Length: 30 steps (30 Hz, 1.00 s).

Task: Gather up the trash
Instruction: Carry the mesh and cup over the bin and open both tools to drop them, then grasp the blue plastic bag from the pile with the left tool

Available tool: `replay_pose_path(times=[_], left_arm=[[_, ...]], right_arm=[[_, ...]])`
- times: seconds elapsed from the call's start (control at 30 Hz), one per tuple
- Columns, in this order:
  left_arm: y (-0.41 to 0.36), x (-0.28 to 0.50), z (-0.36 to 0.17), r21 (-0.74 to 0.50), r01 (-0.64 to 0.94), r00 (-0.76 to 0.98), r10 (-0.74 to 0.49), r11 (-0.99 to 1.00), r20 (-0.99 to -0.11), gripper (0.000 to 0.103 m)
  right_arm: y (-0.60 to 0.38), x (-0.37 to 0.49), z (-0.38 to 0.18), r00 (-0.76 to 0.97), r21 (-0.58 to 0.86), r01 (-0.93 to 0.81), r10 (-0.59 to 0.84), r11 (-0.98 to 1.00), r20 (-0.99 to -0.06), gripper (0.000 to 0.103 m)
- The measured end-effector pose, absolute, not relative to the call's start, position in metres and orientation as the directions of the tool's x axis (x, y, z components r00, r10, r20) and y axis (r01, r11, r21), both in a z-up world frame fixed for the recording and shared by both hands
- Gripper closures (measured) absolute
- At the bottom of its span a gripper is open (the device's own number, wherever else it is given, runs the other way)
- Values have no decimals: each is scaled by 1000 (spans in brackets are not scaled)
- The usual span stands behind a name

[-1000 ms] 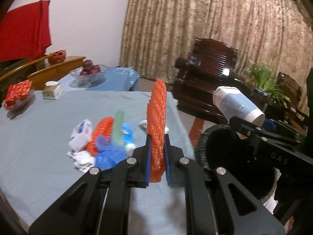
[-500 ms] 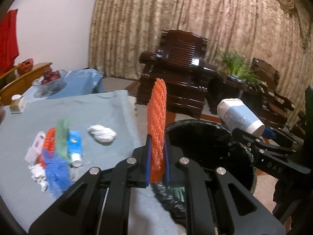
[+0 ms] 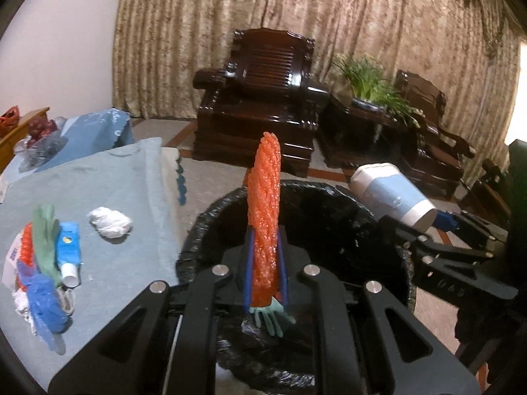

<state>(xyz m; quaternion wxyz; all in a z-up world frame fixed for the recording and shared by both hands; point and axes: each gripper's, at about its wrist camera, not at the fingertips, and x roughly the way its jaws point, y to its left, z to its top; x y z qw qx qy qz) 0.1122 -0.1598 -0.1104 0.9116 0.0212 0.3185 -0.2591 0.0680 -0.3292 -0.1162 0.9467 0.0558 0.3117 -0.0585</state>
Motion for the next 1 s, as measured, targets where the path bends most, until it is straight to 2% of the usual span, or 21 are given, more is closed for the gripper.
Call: replay_pose_path(times=[0.03, 0.1, 0.13, 0.2, 0.37, 0.5, 0.7, 1.0], left_arm=[[-162, 114, -112, -126, 487, 661, -459, 864, -594, 83], [-162, 116, -113, -133, 485, 659, -461, 864, -594, 69], [-162, 117, -113, -140, 485, 656, -464, 863, -595, 64], [-158, 118, -113, -154, 480, 654, -469, 864, -594, 49], [-139, 118, -114, -146, 434, 677, -428, 889, -599, 39], [-115, 115, -108, -128, 376, 719, -376, 918, -585, 27], [-59, 108, -97, -101, 246, 788, -259, 964, -558, 23], [30, 93, -95, -41, 45, 832, -60, 998, -551, 23]], right_arm=[[-331, 68, -119, 794, 68, 152, -81, 986, -602, 40], [-333, 68, -126, 780, 63, 160, -87, 985, -619, 32], [-335, 68, -128, 778, 59, 166, -94, 984, -622, 30], [-337, 65, -131, 774, 56, 177, -104, 983, -624, 19], [-337, 62, -130, 784, 65, 186, -108, 980, -612, 7], [-329, 64, -126, 794, 86, 170, -85, 982, -602, 6], [-292, 77, -118, 815, 110, 91, -10, 990, -580, 6], [-222, 100, -115, 820, 124, -68, 126, 990, -558, 6]])
